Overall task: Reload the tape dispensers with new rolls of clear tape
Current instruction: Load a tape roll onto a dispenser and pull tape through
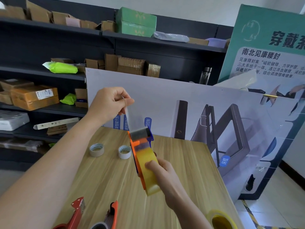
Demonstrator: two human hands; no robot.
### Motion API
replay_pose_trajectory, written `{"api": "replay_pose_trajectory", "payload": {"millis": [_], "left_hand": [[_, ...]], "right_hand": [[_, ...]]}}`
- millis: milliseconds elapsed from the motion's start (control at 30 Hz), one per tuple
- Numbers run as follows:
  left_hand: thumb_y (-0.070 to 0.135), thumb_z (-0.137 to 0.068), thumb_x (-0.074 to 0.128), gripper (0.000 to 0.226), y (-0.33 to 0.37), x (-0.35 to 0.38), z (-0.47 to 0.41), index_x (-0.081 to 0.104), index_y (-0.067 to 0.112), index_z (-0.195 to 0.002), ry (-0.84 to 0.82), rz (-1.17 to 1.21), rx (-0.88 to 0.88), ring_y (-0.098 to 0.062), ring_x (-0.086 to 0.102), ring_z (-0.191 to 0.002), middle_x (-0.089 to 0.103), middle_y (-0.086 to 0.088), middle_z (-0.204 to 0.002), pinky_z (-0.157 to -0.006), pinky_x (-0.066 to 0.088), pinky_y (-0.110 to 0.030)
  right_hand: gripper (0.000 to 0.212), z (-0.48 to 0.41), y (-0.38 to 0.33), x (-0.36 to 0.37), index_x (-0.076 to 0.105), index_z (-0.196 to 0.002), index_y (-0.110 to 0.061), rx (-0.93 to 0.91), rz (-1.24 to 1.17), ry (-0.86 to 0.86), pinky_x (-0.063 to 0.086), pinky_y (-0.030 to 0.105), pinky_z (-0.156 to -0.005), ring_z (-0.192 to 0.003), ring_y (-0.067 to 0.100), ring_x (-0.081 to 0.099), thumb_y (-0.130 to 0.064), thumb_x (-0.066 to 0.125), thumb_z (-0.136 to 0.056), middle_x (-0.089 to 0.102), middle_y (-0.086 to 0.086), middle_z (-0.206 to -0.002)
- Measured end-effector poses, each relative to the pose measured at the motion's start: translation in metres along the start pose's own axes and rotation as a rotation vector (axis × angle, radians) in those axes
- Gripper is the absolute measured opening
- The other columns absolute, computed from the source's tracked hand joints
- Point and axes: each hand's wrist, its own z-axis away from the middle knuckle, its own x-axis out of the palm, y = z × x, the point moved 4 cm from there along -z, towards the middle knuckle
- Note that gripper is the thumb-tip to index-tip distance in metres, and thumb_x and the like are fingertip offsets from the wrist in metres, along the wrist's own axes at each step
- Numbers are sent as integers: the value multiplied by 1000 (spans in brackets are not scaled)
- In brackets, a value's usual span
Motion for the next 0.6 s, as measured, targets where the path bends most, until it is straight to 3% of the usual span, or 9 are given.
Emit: {"api": "replay_pose_trajectory", "payload": {"millis": [67,167,267,333,367,500,600], "left_hand": [[21,-89,66,12,-5,-1,-4,65,13,-79,45,2,-27,-2,60,-47,65,1,-59,-54,50,-22],[23,-88,66,14,-18,1,-10,65,12,-78,83,-21,-102,-1,59,-45,63,3,-58,-55,50,-25],[23,-89,66,15,-20,2,-13,63,14,-77,101,-55,-106,-5,60,-50,63,4,-60,-55,51,-25],[23,-89,65,14,-16,2,-16,63,14,-80,93,-72,-85,-7,61,-54,63,4,-61,-55,49,-22],[23,-90,65,13,-15,2,-18,63,14,-81,79,-87,-77,-7,61,-54,63,4,-62,-54,47,-20],[25,-89,65,15,-17,5,-24,64,13,-80,51,-117,-74,-9,61,-53,64,4,-61,-52,45,-20],[26,-90,65,16,-30,5,-26,64,13,-79,77,-109,-116,-11,60,-52,63,2,-60,-54,47,-23]], "right_hand": [[24,0,2,-1,61,-77,-20,18,-37,42,47,9,-50,-51,-6,61,-42,62,-88,68,-12,-58],[24,-3,5,-2,62,-77,-24,14,-8,37,48,11,-53,-51,-5,61,-43,59,-91,67,-17,-54],[20,-5,5,2,65,-87,-14,37,-15,-8,50,15,-58,-61,-1,65,-34,62,-88,73,-3,-68],[36,-3,3,5,63,-94,-5,44,-11,-15,50,25,-68,-74,9,66,-35,60,-74,72,15,-90],[40,-3,4,5,63,-94,-3,51,-25,-2,50,24,-67,-73,10,66,-36,59,-72,71,17,-90],[33,-1,3,2,60,-75,-17,77,-88,72,45,9,-45,-46,-5,61,-45,59,-92,66,-14,-50],[23,-1,0,1,65,-83,-15,52,-55,57,48,13,-50,-52,-1,63,-36,60,-92,68,-11,-55]]}}
